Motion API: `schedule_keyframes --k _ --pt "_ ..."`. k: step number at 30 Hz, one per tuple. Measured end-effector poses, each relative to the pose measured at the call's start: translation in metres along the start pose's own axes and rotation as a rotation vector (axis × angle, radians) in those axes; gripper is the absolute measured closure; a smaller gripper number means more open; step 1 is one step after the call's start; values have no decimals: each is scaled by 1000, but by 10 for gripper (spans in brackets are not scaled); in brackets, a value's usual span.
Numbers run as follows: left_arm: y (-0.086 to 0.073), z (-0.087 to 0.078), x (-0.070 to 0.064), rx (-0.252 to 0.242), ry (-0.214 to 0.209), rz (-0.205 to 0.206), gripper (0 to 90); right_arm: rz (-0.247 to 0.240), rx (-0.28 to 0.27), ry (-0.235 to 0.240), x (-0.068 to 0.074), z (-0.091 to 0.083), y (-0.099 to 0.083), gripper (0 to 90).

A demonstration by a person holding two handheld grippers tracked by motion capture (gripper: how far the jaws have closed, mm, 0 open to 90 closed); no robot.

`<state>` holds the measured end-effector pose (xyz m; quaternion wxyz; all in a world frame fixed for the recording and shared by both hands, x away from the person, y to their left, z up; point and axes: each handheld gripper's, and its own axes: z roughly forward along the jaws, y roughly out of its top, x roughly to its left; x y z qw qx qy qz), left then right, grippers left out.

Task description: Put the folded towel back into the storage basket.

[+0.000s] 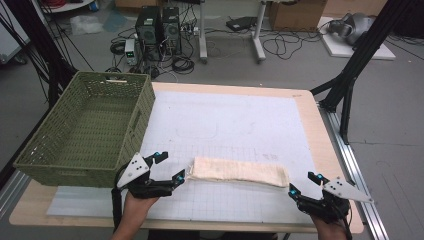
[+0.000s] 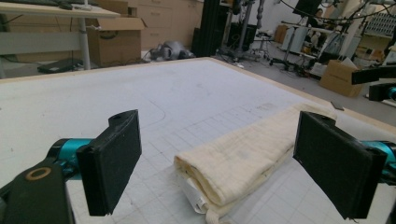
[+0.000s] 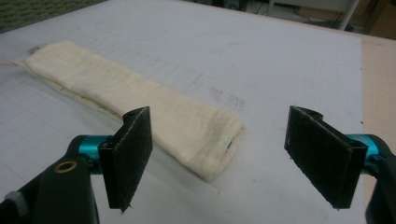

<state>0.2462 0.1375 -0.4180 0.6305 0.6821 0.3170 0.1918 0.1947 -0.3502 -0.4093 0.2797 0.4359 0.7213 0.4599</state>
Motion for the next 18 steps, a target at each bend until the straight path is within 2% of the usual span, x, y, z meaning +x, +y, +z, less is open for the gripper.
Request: schedule_keyframes --k 7,9,14,18 --pt "0 0 -1 7 6 -11 155 -19 11 1 5 -1 2 219" --pt "0 2 -1 37 8 -16 156 -21 4 -5 5 -1 2 207" --pt "0 5 -1 57 6 -28 156 -26 14 -11 5 0 2 202" --pt "1 9 1 81 1 -56 156 -20 13 -14 5 0 2 197"
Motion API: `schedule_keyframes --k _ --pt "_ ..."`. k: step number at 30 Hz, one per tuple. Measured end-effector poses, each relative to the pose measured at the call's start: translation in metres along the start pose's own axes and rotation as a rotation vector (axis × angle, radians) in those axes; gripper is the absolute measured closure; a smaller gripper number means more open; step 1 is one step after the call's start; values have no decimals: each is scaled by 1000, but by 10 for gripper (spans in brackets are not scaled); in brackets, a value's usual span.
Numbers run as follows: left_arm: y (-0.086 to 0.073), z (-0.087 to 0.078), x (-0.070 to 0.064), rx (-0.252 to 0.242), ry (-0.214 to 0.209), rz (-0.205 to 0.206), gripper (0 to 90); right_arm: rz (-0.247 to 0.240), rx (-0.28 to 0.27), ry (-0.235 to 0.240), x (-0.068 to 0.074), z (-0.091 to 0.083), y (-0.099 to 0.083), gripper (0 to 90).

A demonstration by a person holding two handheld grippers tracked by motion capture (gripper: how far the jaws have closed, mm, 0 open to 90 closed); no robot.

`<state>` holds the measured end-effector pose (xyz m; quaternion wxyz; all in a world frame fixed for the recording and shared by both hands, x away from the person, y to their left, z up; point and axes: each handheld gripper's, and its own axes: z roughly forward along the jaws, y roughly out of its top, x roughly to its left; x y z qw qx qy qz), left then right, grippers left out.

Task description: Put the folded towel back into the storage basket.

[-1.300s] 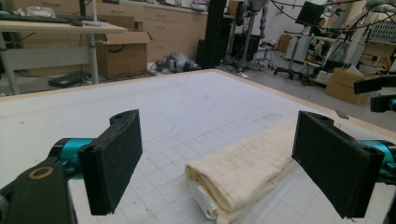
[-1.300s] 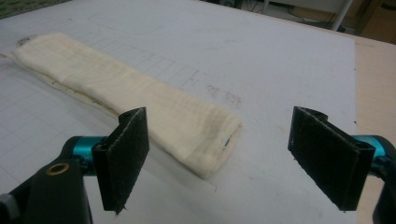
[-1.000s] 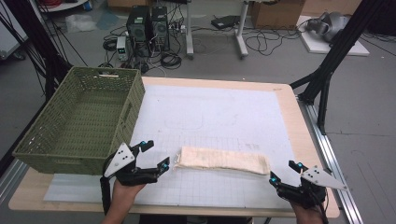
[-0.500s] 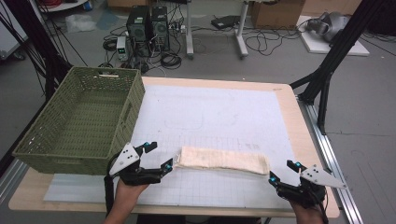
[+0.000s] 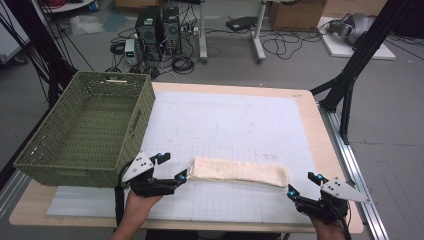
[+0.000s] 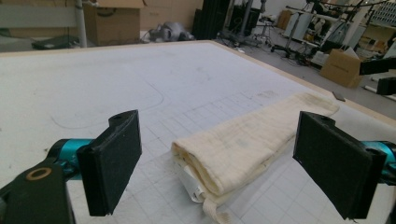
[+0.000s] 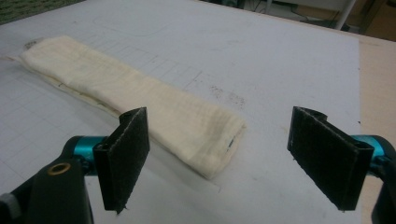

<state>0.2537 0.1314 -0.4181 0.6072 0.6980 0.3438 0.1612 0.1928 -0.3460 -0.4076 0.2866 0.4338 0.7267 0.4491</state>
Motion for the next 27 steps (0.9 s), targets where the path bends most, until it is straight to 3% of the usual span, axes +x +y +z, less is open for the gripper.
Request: schedule_keyframes --k 2,11,17,21,27 --pt "2 7 1 36 -21 -12 158 0 6 -1 -1 1 0 196" --pt "4 25 4 103 -34 -39 162 -11 13 -6 -1 0 0 197" --pt "0 45 9 208 0 -86 211 -1 11 -3 -1 0 -1 197" --pt "-4 62 7 284 36 -73 234 -2 22 -5 0 0 -1 197" --pt "-9 75 6 377 69 -88 255 -7 23 -7 -1 0 -1 197"
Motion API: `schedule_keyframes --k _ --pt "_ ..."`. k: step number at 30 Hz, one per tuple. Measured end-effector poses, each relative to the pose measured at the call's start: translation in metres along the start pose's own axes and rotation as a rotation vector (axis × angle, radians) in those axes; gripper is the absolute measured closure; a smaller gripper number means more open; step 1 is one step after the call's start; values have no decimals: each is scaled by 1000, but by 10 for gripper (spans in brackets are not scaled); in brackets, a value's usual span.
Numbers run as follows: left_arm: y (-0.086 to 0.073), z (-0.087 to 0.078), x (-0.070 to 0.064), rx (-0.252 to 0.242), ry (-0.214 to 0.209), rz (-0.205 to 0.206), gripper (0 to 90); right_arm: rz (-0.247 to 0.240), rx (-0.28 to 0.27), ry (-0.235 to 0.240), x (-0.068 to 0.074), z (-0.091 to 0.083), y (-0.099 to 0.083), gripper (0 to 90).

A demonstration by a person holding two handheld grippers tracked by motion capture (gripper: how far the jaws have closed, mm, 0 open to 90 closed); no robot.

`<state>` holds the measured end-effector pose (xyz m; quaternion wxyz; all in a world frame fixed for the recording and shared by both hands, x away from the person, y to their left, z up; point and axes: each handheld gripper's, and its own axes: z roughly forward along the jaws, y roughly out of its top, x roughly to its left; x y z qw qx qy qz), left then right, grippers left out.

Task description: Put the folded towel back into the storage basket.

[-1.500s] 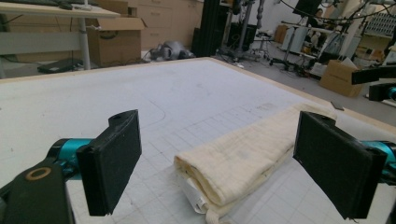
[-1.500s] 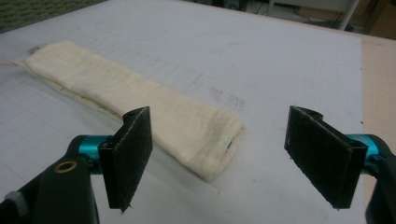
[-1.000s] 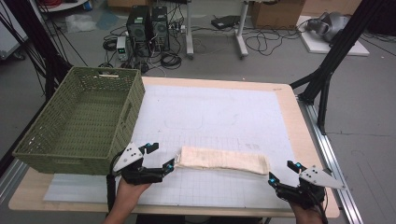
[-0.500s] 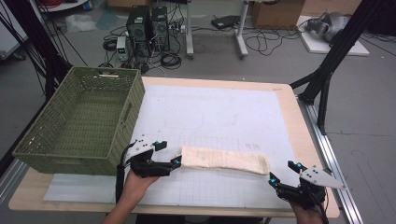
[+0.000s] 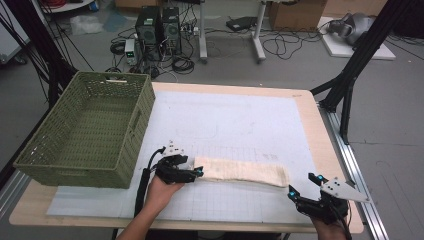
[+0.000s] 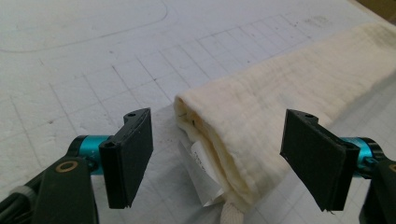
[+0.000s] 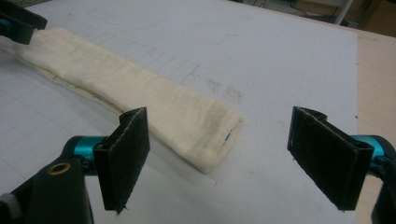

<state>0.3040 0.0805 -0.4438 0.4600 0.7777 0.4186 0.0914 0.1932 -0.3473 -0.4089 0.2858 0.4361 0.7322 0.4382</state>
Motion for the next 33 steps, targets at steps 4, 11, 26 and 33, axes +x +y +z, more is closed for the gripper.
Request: schedule_keyframes --k 4,11,26,33 --pt "-1 5 -1 43 13 7 273 2 -3 0 0 0 0 197" --pt "-2 8 -7 69 42 62 299 -6 6 3 1 2 0 197" --pt "-4 6 -13 91 2 138 606 -7 10 6 1 4 0 197" --pt "-4 4 -11 81 -68 124 791 11 18 -15 -1 5 0 202"
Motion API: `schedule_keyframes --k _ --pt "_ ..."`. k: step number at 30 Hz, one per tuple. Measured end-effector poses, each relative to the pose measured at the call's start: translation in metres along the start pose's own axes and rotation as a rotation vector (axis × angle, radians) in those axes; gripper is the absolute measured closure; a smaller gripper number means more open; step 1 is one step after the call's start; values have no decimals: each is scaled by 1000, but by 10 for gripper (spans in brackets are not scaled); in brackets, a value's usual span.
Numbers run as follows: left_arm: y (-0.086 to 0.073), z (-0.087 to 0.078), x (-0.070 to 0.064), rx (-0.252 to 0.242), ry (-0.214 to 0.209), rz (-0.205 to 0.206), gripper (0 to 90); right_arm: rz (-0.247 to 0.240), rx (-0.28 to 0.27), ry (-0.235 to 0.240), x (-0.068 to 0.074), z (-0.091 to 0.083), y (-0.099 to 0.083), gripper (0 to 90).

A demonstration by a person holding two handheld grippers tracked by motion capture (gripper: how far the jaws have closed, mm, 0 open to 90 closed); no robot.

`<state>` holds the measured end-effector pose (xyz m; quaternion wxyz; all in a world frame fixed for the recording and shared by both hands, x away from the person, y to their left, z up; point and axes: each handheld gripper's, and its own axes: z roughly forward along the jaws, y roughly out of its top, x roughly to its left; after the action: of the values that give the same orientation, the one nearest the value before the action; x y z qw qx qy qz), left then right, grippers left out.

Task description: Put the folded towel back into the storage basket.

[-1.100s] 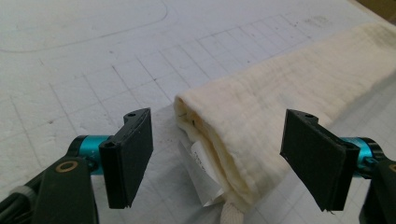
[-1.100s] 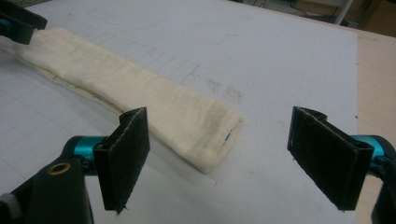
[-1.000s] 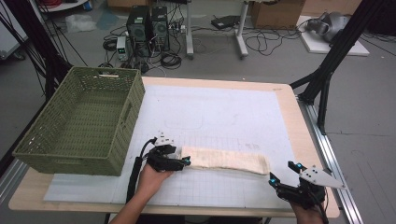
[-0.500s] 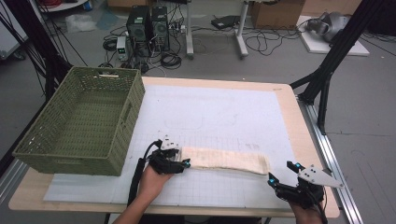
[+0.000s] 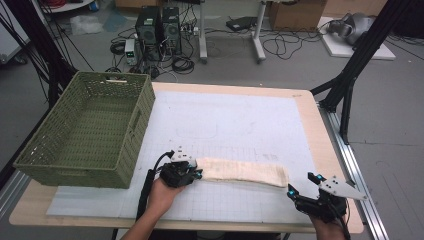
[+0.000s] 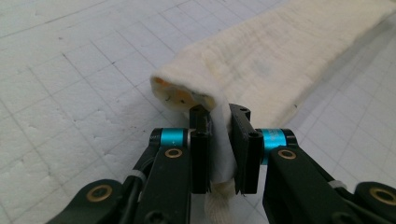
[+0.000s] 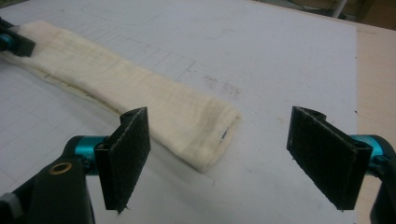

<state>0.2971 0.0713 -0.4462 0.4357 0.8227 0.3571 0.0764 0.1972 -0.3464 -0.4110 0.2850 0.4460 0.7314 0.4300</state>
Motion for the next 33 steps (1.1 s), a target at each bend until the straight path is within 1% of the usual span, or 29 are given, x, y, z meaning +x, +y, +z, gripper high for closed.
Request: schedule_keyframes --k 3,4,6,7,9,10,11,12,13,14,15,16,17,19,20,21,22,23,24,25,26,27,28,30,31,32,33 --pt "-1 -1 -1 -4 -5 4 798 8 -1 -12 -2 0 -1 202" --pt "-1 -2 -1 -8 -9 3 800 24 15 -29 -4 2 -2 201" --pt "-3 -3 0 -18 -21 -2 803 25 32 -38 -6 6 -3 199" --pt "-3 -4 0 -19 -22 -1 806 15 39 -51 -6 8 -4 198" --pt "-4 -5 -1 -25 -23 -1 808 12 78 -30 -6 16 -7 197" --pt "-5 -6 -1 -28 -27 4 808 12 78 -30 -6 16 -7 197" --pt "-6 -7 -1 -31 -28 7 808 9 98 -21 -6 21 -7 198" --pt "-7 -8 -1 -36 -31 6 808 9 117 -19 -5 30 -6 201" --pt "-8 -9 -1 -42 -32 3 808 9 117 -19 -5 30 -6 201" --pt "-10 -11 -1 -51 -39 -2 808 55 109 8 -4 38 -7 236" --pt "-10 -11 -1 -51 -39 -2 807 58 122 16 -3 42 -8 257" --pt "-10 -12 0 -49 -38 1 806 47 138 21 -2 46 -8 298" --pt "-11 -12 0 -51 -39 -2 806 47 138 21 -2 46 -8 298" --pt "-11 -13 1 -50 -37 -1 804 20 163 20 2 53 -9 361" --pt "-11 -13 -1 -55 -33 0 804 31 161 23 3 55 -9 382" --pt "-12 -13 -1 -57 -29 3 804 33 161 29 4 57 -9 399" --pt "-12 -13 -2 -56 -27 7 804 29 172 29 4 59 -9 417" --pt "-12 -13 -2 -56 -27 7 805 29 172 29 4 59 -9 417" --pt "-12 -13 -2 -55 -25 10 805 29 187 34 4 60 -10 452" --pt "-12 -13 -2 -53 -24 11 805 36 208 39 5 62 -10 478" --pt "-13 -13 -2 -52 -22 12 806 48 203 44 4 64 -11 502" --pt "-14 -13 -3 -50 -21 18 807 85 206 71 3 64 -12 572" --pt "-14 -13 -3 -50 -19 18 807 100 211 83 3 64 -11 590" --pt "-15 -13 -3 -50 -18 19 807 116 222 88 2 64 -11 615" --pt "-15 -13 -3 -51 -17 19 808 118 227 89 3 64 -11 644" --pt "-16 -14 -3 -48 -15 26 808 115 227 101 2 64 -11 729" --pt "-16 -14 -4 -52 -12 26 809 117 227 137 3 64 -11 789"
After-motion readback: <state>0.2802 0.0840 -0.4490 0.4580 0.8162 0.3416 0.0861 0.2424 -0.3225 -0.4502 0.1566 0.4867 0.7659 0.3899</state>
